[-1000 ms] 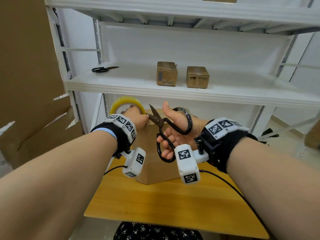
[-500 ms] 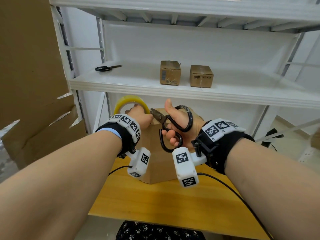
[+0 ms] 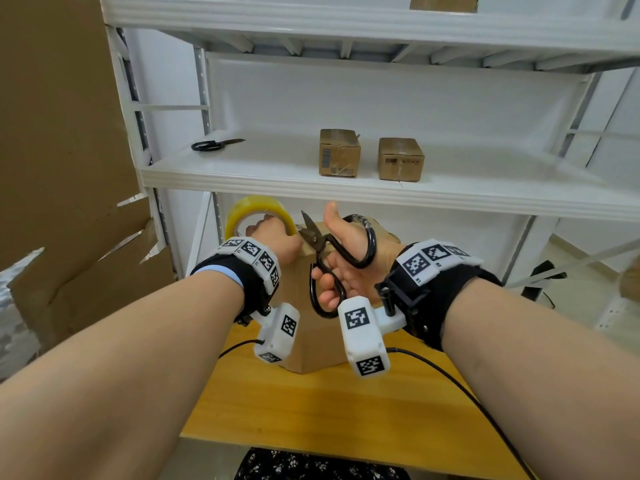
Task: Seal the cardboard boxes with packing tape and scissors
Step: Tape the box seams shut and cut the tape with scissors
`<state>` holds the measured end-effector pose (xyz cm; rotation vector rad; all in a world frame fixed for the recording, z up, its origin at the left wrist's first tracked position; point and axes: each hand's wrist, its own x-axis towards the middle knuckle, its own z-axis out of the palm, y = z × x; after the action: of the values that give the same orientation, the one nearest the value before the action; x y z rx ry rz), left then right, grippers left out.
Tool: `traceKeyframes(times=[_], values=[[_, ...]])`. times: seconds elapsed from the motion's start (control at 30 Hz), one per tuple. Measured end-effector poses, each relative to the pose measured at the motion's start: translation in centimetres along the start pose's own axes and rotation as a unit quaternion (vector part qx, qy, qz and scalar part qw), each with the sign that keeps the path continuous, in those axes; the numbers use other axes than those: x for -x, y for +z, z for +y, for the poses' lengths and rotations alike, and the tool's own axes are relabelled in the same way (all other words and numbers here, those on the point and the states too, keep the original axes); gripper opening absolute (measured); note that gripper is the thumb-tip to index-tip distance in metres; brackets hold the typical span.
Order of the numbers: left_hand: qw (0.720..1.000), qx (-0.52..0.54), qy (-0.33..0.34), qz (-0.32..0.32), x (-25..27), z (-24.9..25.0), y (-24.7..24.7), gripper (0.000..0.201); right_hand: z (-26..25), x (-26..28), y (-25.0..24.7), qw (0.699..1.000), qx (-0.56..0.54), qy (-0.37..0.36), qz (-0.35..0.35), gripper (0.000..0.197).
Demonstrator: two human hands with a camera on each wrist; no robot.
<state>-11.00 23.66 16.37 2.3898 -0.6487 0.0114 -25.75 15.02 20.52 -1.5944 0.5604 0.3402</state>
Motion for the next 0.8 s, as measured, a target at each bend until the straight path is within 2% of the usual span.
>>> traceKeyframes(times=[0.13,0.23,0.3,0.37,0.5,0.63,0.8], values=[[1.000,0.004,0.004,0.005,0.0,-0.2,0.1,0.027,0.0,-0.3,0.1,0.996,0.023,-0.040,0.074,0.083],[1.000,0.009,0.004,0.010,-0.1,-0.3,0.1,0.022,-0.2,-0.7,-0.3,0.995,0.024,-0.041,0.086,0.082],[1.000,0.018,-0.006,0.013,-0.2,-0.4,-0.3,0.019,-0.2,-0.8,-0.5,0.998,0.020,-0.019,0.053,0.088],[0.999,0.036,-0.030,0.014,-0.3,-0.5,-0.9,0.020,0.0,-0.7,-0.9,1.000,0.025,0.008,0.004,0.103],[0.998,0.053,-0.040,0.019,-0.5,-0.8,-1.8,0.022,0.3,0.0,-1.8,0.998,0.050,0.031,-0.034,0.124],[0.997,0.065,-0.041,0.029,-0.2,-0.6,-2.2,0.021,0.3,0.7,-2.1,0.998,0.053,0.008,-0.043,0.124],[0.997,0.066,-0.043,0.007,0.5,-0.4,-2.0,0.019,-0.4,2.0,-2.5,0.988,-0.076,-0.072,-0.113,0.118]])
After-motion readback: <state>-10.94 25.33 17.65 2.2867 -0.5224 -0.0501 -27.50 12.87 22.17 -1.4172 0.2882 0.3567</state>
